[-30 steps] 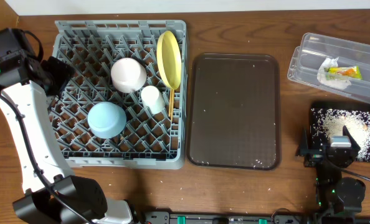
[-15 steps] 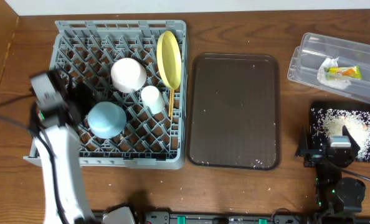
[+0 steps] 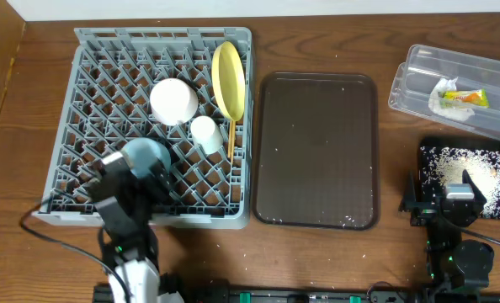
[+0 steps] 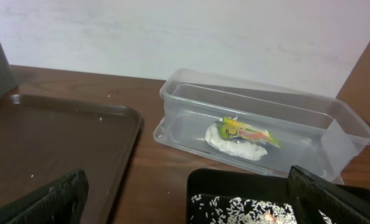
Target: Sort waste into correct bins and load items into the dishwasher
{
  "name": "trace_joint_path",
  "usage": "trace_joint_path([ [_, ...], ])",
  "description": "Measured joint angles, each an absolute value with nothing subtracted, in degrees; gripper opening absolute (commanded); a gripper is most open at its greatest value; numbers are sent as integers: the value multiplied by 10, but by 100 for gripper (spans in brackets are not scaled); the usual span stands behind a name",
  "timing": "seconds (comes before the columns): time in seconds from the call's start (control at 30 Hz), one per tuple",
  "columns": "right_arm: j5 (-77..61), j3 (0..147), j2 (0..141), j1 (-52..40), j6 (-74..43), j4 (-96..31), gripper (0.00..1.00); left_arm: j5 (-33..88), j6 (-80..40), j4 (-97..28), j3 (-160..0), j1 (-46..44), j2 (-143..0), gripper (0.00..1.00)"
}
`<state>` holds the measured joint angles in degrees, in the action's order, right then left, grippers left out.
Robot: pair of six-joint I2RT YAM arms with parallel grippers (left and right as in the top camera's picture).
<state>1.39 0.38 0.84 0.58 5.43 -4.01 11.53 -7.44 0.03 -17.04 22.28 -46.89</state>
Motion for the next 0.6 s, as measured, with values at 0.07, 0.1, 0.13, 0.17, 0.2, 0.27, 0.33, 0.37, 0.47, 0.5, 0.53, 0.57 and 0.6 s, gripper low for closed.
trace_joint_path([
  [0.07,14,4,8,6,54,-40,99,122,-63,40,-135,215,-439,93],
  [0.1,14,4,8,6,54,-40,99,126,-60,58,-117,211,-420,94],
  [0.13,14,4,8,6,54,-40,99,130,-57,76,-100,208,-402,93],
  [0.17,14,4,8,6,54,-40,99,134,-56,91,-84,204,-385,93],
  [0.2,14,4,8,6,54,-40,99,137,-54,101,-69,199,-367,93],
  [0.27,14,4,8,6,54,-40,99,144,-53,109,-44,191,-329,93],
  [0.33,14,4,8,6,54,-40,99,147,-53,108,-25,187,-294,94],
  [0.37,14,4,8,6,54,-40,99,147,-53,103,-17,185,-272,94],
  [0.47,14,4,8,6,54,-40,99,147,-53,77,-7,182,-222,93],
  [0.5,14,4,8,6,54,-40,99,147,-53,69,-6,179,-207,93],
  [0.53,14,4,8,6,54,-40,99,147,-54,59,-5,175,-189,93],
  [0.57,14,4,8,6,54,-40,99,145,-54,49,-5,169,-172,93],
  [0.6,14,4,8,6,54,-40,99,142,-53,37,-5,163,-153,94],
])
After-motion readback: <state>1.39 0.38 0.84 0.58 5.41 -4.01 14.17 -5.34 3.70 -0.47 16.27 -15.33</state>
